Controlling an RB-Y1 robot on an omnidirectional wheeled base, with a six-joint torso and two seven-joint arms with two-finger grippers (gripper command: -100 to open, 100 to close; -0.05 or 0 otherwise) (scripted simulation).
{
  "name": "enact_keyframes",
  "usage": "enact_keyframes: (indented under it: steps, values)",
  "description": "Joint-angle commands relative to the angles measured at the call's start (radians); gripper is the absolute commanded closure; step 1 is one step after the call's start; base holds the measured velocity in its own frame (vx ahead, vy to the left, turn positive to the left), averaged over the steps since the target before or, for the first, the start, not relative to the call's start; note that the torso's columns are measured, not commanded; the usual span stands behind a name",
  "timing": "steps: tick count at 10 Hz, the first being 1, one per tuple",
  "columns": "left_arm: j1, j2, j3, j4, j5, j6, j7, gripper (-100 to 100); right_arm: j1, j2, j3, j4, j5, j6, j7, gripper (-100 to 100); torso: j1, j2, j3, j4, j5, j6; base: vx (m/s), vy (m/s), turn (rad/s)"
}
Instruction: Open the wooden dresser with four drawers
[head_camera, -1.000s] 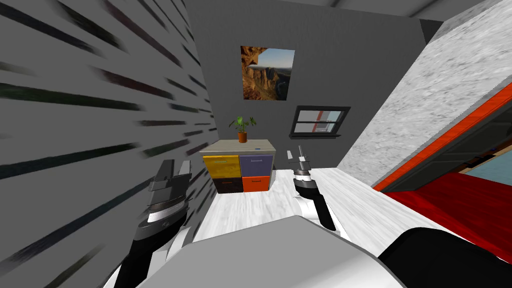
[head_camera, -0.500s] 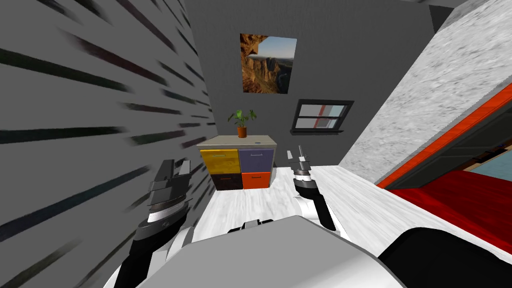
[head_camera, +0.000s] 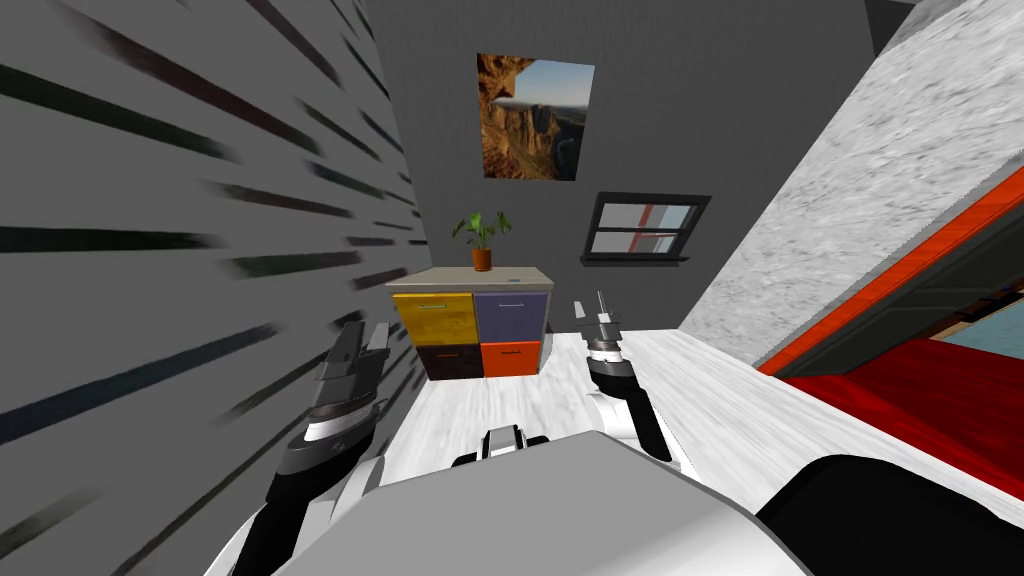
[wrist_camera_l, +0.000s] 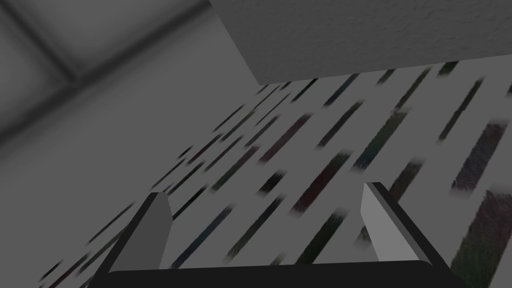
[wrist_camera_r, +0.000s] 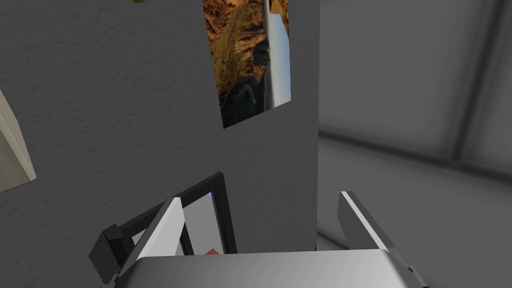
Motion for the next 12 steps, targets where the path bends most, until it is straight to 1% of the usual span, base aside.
enact_keyframes:
  steps: [1, 5, 6, 12]
  values:
    - [-0.010, 0.037, 0.006, 0.054, -0.007, -0.028, -0.015, -100, 0.000, 0.000, 0.000, 0.000, 0.000, 0.000, 0.000, 0, 0.001, 0.000, 0.000, 0.000, 0.000, 0.000, 0.081, -0.069, -0.012]
    - [-0.031, 0.065, 0.013, 0.160, -0.023, -0.081, -0.047, -100, 0.000, 0.000, 0.000, 0.000, 0.000, 0.000, 0.000, 0, 0.001, 0.002, 0.001, 0.001, 0.000, 0.000, 0.089, -0.095, -0.012]
    - [-0.031, 0.065, 0.013, 0.161, -0.023, -0.081, -0.047, -100, 0.000, 0.000, 0.000, 0.000, 0.000, 0.000, 0.000, 0, 0.001, 0.002, 0.001, 0.001, 0.000, 0.000, 0.073, -0.068, -0.001]
    - [-0.066, 0.087, 0.025, 0.333, -0.049, -0.165, -0.098, -100, 0.000, 0.000, 0.000, 0.000, 0.000, 0.000, 0.000, 0, 0.001, 0.001, 0.000, 0.000, 0.000, 0.000, 0.097, -0.088, -0.013]
